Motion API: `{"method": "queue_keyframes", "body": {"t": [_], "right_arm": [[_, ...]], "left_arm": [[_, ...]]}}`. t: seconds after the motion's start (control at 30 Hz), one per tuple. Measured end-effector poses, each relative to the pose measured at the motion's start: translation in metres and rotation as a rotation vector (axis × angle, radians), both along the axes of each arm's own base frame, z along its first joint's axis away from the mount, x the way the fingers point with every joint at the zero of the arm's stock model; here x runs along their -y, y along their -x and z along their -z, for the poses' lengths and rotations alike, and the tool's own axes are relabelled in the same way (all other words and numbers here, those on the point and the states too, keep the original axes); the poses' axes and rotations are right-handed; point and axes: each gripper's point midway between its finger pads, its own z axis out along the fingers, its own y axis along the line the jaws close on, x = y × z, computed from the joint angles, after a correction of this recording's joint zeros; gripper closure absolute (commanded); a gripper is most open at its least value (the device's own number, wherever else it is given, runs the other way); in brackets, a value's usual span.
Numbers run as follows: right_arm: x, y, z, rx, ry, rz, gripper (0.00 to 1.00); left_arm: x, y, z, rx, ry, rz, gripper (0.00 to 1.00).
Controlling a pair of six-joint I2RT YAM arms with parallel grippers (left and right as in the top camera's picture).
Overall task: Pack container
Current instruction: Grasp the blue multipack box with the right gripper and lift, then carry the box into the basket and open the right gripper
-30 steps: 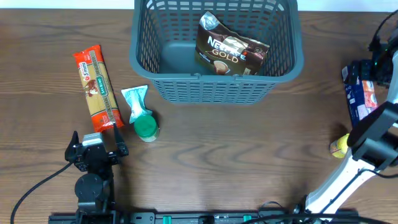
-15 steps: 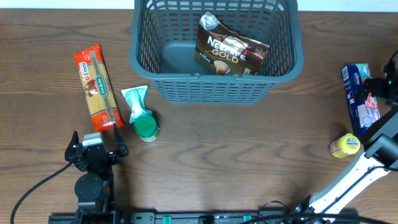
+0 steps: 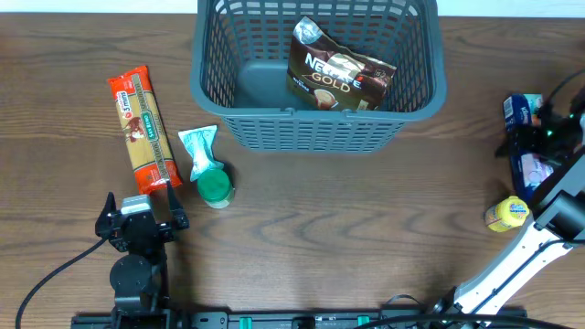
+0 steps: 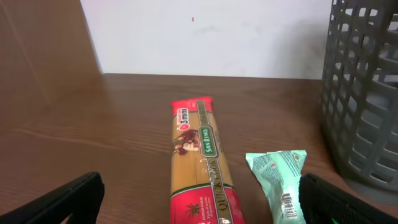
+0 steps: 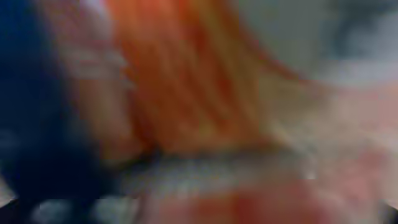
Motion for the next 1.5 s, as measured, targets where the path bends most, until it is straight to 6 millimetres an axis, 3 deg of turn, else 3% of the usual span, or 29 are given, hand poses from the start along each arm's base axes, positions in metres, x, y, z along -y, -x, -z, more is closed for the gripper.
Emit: {"method": "queue_keyframes", "body": {"t": [0.1, 0.13, 0.23, 0.6, 0.7, 0.83, 0.93, 1.0, 1.07, 1.2, 1.3, 1.4, 1.5], "right_arm": [[0.0, 0.001, 0.001, 0.006, 0.011, -0.001, 0.3], [0.0, 0.002, 0.001, 0.005, 0.012, -0.002, 0.43], [-0.001, 0.004, 0.002, -0.001, 0.014, 0.012, 0.99], [-0.007, 0.002, -0.01, 0.015, -0.012, 0.077, 0.99], [-0.022, -0.002, -0.012, 0.027, -0.07, 0.075, 0.98], [-0.05, -0.024, -0.018, 0.076, -0.124, 0.03, 0.99], [-0.069, -0.048, -0.042, 0.149, -0.105, -0.03, 0.98], [-0.08, -0.066, -0.074, 0.232, -0.072, -0.074, 0.98], [-0.091, -0.086, -0.127, 0.362, -0.011, -0.125, 0.98], [-0.118, -0.107, -0.265, 0.688, 0.134, -0.21, 0.98], [-0.148, -0.098, -0.365, 0.926, 0.227, -0.274, 0.98], [-0.195, -0.074, -0.448, 1.147, 0.284, -0.382, 0.98], [-0.238, -0.054, -0.483, 1.249, 0.291, -0.517, 0.99]], "left_arm": [[0.0, 0.0, 0.0, 0.0, 0.0, 0.0, 0.01], [0.0, 0.0, 0.0, 0.0, 0.0, 0.0, 0.01], [0.0, 0.0, 0.0, 0.0, 0.0, 0.0, 0.02], [0.0, 0.0, 0.0, 0.0, 0.0, 0.0, 0.01], [0.0, 0.0, 0.0, 0.0, 0.0, 0.0, 0.02], [0.0, 0.0, 0.0, 0.0, 0.0, 0.0, 0.02], [0.0, 0.0, 0.0, 0.0, 0.0, 0.0, 0.01], [0.0, 0.0, 0.0, 0.0, 0.0, 0.0, 0.01], [0.0, 0.0, 0.0, 0.0, 0.0, 0.0, 0.01], [0.0, 0.0, 0.0, 0.0, 0.0, 0.0, 0.02], [0.0, 0.0, 0.0, 0.0, 0.0, 0.0, 0.02], [0.0, 0.0, 0.0, 0.0, 0.0, 0.0, 0.01], [0.0, 0.0, 0.0, 0.0, 0.0, 0.0, 0.02]]}}
